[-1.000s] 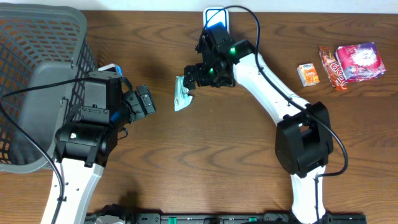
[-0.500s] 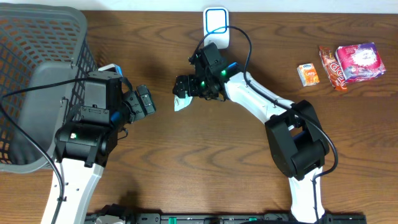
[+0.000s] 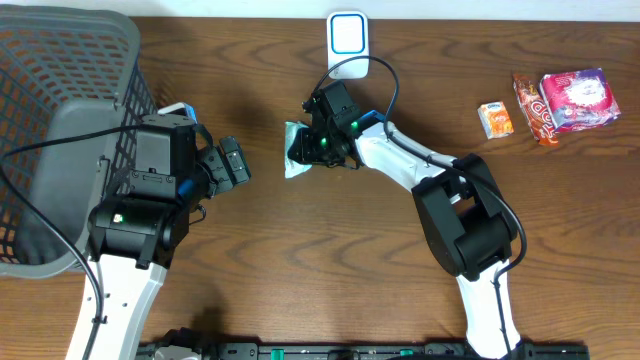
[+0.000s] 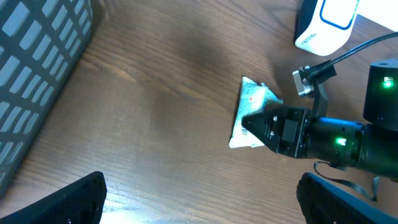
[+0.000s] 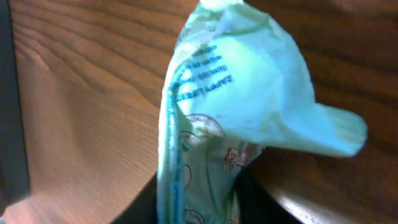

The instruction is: Scan the item barcode

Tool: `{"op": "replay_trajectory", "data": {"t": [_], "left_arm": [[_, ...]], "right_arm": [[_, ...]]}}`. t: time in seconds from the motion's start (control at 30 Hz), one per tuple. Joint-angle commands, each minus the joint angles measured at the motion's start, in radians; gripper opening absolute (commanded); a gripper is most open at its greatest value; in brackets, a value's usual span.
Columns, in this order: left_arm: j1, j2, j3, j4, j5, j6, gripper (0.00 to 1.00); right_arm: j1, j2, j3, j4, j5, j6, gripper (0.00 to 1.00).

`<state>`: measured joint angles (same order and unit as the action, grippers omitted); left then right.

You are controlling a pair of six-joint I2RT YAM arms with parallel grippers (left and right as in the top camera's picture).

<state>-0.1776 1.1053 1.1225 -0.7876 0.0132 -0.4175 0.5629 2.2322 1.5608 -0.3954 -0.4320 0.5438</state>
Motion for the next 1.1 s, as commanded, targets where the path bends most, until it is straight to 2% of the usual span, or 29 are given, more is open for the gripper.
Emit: {"op": "replay_trajectory", "data": {"t": [0.0, 0.07, 0.17, 0.3, 0.4, 0.5, 0.7, 0.9, 1.0, 1.07], "left_arm": [[0.004, 0.001, 0.006, -0.002, -0.006, 0.013, 0.98], [0.004, 0.001, 0.006, -0.002, -0.006, 0.013, 0.98], [0.004, 0.001, 0.006, -0.002, -0.006, 0.013, 0.98], [0.004, 0.001, 0.006, -0.002, -0.006, 0.013, 0.98], [0.004, 0.001, 0.006, -0.002, -0.006, 0.013, 0.98], [0.004, 0.001, 0.006, -0.002, -0.006, 0.013, 0.98], [0.004, 0.001, 0.006, -0.002, -0.006, 0.013, 0.98], [0.004, 0.001, 0.006, -0.002, -0.006, 0.013, 0.98], [0.004, 0.001, 0.006, -0.002, -0.006, 0.013, 0.98], [0.004, 0.001, 0.006, -0.002, -0.006, 0.013, 0.98]], "right_arm": [[-0.015, 0.004, 0.04, -0.071, 0.042, -0.075, 0.18], [-0.021, -0.008, 0.094, -0.16, 0.114, -0.119, 0.01], [-0.023, -0.018, 0.215, -0.355, 0.325, -0.161, 0.01], [-0.004, -0.018, 0.362, -0.6, 0.709, -0.159, 0.01], [0.013, -0.018, 0.376, -0.708, 0.974, -0.098, 0.01], [0.021, -0.016, 0.317, -0.73, 1.1, -0.052, 0.01], [0.023, -0.014, 0.092, -0.591, 1.123, -0.039, 0.03], [0.037, -0.014, 0.047, -0.565, 1.045, -0.053, 0.24], [0.044, -0.014, 0.095, -0.578, 0.941, -0.074, 0.39], [0.043, -0.014, 0.159, -0.602, 0.869, -0.074, 0.44]]}}
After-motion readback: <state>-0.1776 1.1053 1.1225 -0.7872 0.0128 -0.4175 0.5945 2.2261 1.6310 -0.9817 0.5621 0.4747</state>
